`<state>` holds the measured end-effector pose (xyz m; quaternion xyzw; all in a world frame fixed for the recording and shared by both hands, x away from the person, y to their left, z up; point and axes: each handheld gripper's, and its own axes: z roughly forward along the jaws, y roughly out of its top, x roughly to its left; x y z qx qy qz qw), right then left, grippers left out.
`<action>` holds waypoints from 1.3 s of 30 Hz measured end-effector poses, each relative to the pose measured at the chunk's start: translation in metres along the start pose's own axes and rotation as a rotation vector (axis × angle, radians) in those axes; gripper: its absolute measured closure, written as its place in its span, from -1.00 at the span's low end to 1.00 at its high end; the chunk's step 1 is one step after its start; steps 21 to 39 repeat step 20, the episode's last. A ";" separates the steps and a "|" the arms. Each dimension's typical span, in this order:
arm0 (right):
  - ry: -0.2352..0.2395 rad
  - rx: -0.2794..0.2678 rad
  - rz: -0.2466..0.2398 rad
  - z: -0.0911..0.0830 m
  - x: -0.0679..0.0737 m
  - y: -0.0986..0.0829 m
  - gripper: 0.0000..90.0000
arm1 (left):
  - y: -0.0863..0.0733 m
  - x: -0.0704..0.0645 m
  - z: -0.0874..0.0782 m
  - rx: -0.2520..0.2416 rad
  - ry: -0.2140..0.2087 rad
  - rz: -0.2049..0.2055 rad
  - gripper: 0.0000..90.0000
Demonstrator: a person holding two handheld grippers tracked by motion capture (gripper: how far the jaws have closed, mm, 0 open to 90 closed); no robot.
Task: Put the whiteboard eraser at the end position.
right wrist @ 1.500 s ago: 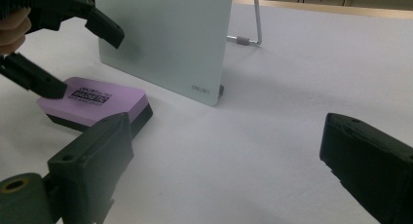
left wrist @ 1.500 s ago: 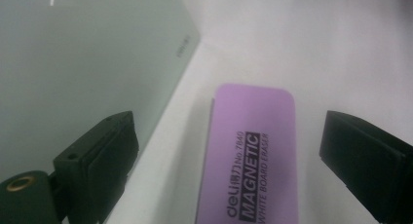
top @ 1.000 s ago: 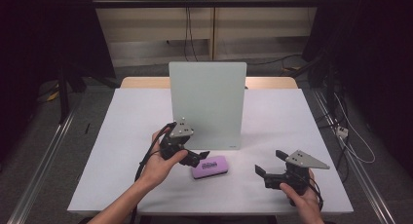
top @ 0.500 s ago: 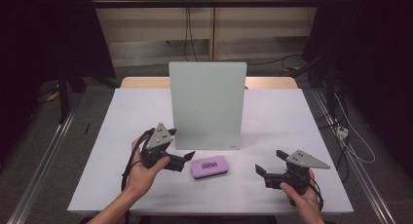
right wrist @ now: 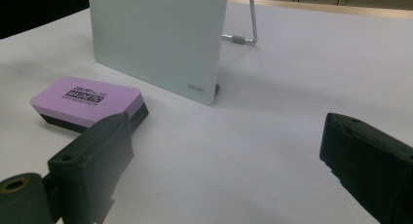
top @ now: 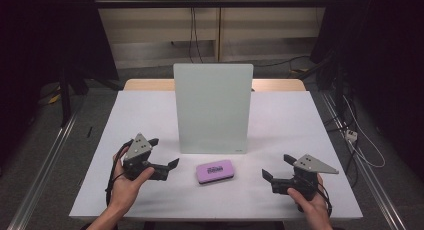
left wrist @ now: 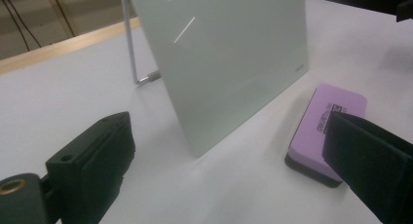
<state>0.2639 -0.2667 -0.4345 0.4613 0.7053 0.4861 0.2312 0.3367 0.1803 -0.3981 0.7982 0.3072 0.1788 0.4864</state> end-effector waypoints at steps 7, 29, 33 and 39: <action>-0.004 0.002 0.001 -0.001 0.000 0.000 -0.89 | -0.019 0.004 -0.013 -0.013 0.046 -0.052 -0.89; -0.017 0.001 0.013 0.001 -0.001 0.000 -0.88 | -0.039 0.004 -0.016 -0.013 0.053 -0.138 -0.89; -0.017 0.001 0.013 0.001 -0.001 0.000 -0.88 | -0.039 0.004 -0.016 -0.013 0.053 -0.138 -0.89; -0.017 0.001 0.013 0.001 -0.001 0.000 -0.88 | -0.039 0.004 -0.016 -0.013 0.053 -0.138 -0.89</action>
